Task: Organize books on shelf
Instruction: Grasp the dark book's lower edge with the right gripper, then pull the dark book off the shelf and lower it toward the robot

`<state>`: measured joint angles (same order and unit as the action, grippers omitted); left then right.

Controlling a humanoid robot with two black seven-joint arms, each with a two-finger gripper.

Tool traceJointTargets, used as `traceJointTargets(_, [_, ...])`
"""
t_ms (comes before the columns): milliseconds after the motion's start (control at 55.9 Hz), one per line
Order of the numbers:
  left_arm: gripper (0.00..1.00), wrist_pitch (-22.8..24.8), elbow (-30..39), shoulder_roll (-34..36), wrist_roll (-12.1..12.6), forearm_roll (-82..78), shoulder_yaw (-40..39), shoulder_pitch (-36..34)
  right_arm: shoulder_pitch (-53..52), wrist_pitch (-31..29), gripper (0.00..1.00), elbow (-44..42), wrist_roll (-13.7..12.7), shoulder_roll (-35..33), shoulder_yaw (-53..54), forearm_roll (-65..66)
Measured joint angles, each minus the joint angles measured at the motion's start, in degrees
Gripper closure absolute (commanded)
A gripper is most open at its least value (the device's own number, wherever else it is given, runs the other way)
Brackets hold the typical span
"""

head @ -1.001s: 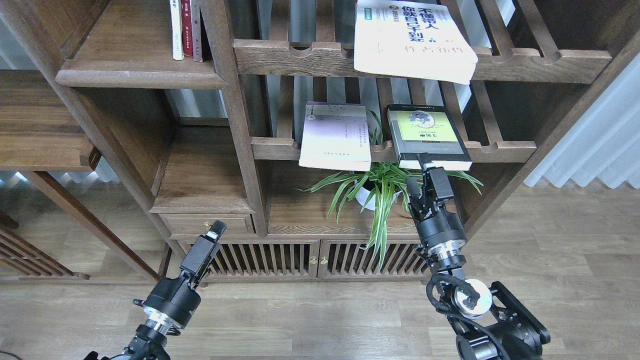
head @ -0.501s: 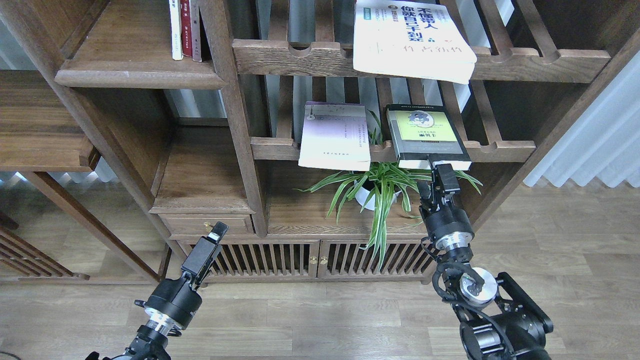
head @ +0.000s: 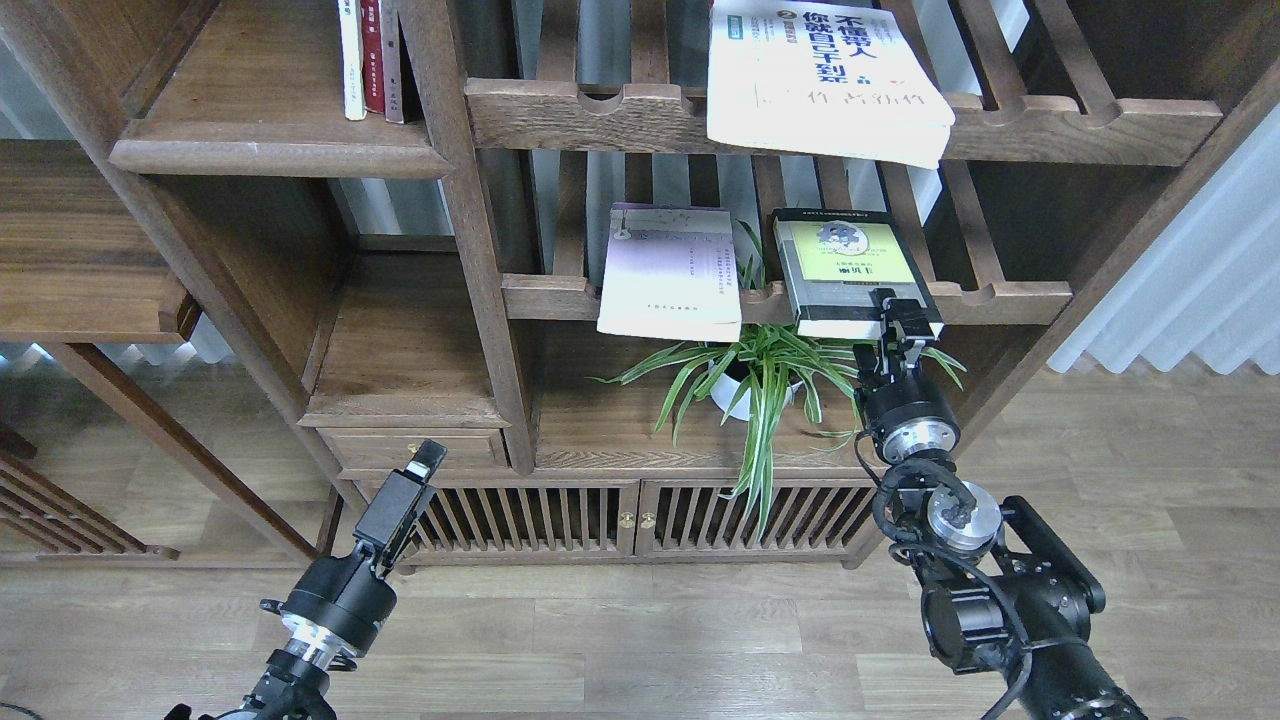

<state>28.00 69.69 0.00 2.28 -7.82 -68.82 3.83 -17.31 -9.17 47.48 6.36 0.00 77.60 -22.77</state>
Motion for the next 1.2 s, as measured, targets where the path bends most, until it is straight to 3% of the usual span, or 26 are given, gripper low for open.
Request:
traceJointTargets(143, [0.00,0.00,0.01,0.00,0.00,0.00,-0.01,0.11,-0.01,-0.37,0.59,0.01,-0.01,0.00,0.07,-0.09])
traceJointTargets(250, [0.00,0.00,0.01,0.00,-0.06,0.00,-0.08,0.26,-0.01,-1.11,0.92,0.23,0.01,0.00,0.10,-0.20])
traceJointTargets(286, [0.00,0.00,0.01,0.00,-0.07,0.00,-0.08,0.29,0.00,-1.87,0.95,0.30,0.03,0.00,0.10,-0.26])
traceJointTargets(447, [0.00,0.00,0.09,0.00,-0.07,0.00,-0.11,0.53,0.22,-8.05,0.95,0.17,0.07,0.00,-0.46,-0.31])
traceJointTargets(733, [0.00,0.00,0.10,0.00,-0.06,0.00,-0.16,0.99,1.04,-11.48,0.96,3.40,0.07,0.00,-0.79,-2.97])
traceJointTargets(983, [0.00,0.00,0.02,0.00,-0.10,0.00,-0.17,1.27,10.99,-15.54,0.96,21.44,-0.03,0.00,-1.66,-8.34])
traceJointTargets(1198, [0.00,0.00,-0.35,0.00,-0.13,0.09,-0.27,1.28,20.76,-18.65,0.96,31.82,-0.40,0.00,-5.24,-8.31])
